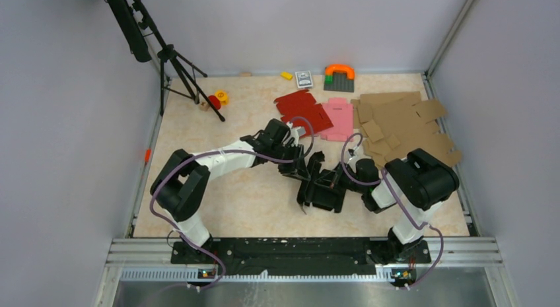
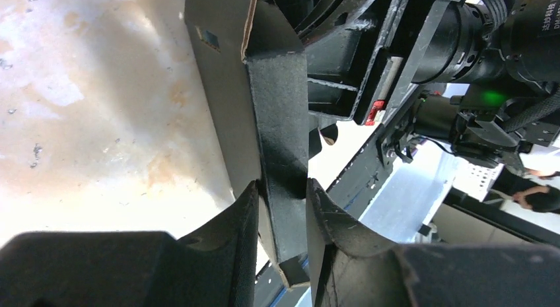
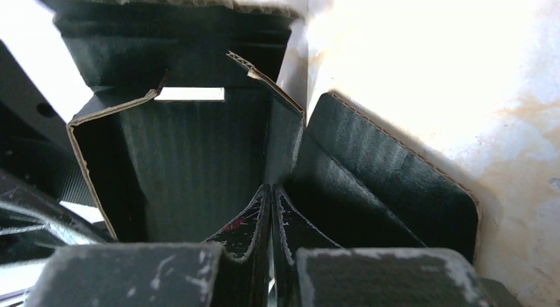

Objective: Fold the paper box
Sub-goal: Fold the paper box at the center of the board.

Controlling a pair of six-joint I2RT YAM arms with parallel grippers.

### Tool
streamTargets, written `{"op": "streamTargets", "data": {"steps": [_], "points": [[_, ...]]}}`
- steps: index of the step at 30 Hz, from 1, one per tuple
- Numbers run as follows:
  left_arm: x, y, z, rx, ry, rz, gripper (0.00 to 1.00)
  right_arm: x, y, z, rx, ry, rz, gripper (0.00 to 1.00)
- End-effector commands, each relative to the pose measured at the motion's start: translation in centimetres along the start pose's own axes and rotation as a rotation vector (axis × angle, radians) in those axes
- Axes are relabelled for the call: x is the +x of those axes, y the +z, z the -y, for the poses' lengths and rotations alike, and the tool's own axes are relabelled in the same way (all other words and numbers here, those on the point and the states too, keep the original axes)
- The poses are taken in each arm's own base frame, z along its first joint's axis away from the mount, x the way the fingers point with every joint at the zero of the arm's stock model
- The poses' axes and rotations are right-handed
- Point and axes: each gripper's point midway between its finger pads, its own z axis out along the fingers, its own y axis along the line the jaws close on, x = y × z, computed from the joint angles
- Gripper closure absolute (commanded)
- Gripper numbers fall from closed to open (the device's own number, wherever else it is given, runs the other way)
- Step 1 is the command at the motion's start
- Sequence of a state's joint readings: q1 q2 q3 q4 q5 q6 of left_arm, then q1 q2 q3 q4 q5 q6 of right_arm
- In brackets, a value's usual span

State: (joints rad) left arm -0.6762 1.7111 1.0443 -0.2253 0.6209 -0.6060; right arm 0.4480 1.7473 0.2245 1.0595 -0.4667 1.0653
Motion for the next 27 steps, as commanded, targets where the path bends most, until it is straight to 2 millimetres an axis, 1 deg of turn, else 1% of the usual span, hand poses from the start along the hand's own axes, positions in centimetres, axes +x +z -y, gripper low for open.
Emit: {"op": "streamTargets", "data": {"steps": [1, 8, 12, 16, 19, 22, 24, 27], "points": [[-0.1, 0.9, 1.8, -0.029, 0.082, -0.013, 0.75, -0.5, -0.1, 0.5, 0.023, -0.026, 0.02, 1.0], [0.4, 2.3, 2.8, -0.085, 0.126, -0.05, 0.75, -0.5, 0.0, 0.7, 0.03, -0.035, 0.022, 1.0], [0.4, 3.0, 3.0, -0.122, 0.141, -0.063, 0.75, -0.5, 0.0, 0.4, 0.018, -0.046, 0.022, 1.0], [0.1, 3.0, 2.4, -0.165, 0.128, -0.053, 0.75, -0.7, -0.3, -0.6, -0.003, -0.065, 0.018, 1.0], [-0.1, 2.7, 2.3, -0.171, 0.125, -0.046, 0.75, -1.5, -0.9, -1.2, 0.022, -0.104, 0.046, 1.0], [-0.3, 2.6, 2.6, -0.164, 0.128, -0.04, 0.75, -2.2, -1.6, -1.2, 0.084, -0.144, 0.065, 1.0], [-0.4, 2.6, 2.8, -0.155, 0.128, -0.037, 0.75, -2.3, -2.0, -0.9, 0.122, -0.156, 0.061, 1.0], [-0.4, 2.8, 3.0, -0.141, 0.124, -0.034, 0.75, -2.4, -2.3, -0.8, 0.132, -0.156, 0.059, 1.0]]}}
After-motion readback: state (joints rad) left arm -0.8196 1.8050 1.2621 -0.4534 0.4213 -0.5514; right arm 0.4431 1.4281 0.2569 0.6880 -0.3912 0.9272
